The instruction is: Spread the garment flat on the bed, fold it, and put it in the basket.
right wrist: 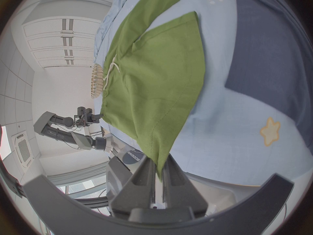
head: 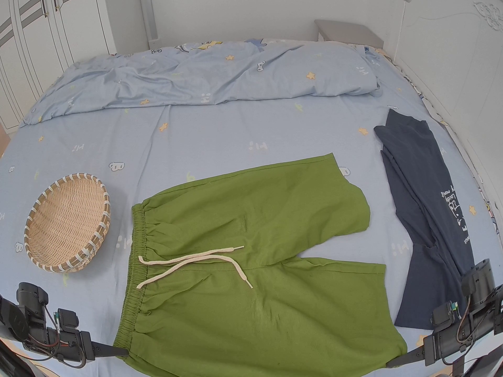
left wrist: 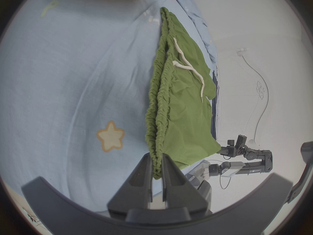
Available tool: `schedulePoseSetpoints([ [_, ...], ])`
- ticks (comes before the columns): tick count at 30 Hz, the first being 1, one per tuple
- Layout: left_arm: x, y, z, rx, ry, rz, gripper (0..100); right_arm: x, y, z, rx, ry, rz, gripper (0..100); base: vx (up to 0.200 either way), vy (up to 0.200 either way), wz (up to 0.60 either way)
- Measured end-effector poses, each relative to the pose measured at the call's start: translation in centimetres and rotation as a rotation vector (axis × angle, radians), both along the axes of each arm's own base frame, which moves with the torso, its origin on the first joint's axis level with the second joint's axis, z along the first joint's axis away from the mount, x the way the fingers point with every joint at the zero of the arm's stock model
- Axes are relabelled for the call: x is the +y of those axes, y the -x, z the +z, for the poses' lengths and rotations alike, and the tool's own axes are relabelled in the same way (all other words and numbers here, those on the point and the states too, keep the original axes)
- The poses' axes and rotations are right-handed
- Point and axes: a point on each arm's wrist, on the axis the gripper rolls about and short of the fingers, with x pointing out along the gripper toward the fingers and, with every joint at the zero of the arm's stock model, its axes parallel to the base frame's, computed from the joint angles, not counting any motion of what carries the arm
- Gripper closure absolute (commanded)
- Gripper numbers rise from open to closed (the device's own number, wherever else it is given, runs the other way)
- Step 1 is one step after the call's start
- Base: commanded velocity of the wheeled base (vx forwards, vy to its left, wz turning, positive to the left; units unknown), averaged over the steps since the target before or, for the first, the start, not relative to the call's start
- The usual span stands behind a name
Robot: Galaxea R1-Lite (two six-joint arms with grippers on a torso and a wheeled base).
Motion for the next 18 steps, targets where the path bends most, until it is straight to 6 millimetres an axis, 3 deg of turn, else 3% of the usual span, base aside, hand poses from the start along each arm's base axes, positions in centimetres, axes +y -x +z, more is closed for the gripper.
schedulePoseSetpoints([
  [7, -0.1, -1.6, 2.7, 0.068, 0.039, -0.015, 100, 0.4, -1.8, 5.0, -0.090, -0.025, -0.015, 100, 0.000, 0.000, 0.00],
  [18, 1.0, -6.4, 9.9, -0.067, 0.012, -0.014, 100, 0.6, -4.8, 12.6, -0.312, -0.079, -0.053, 100, 0.000, 0.000, 0.00],
])
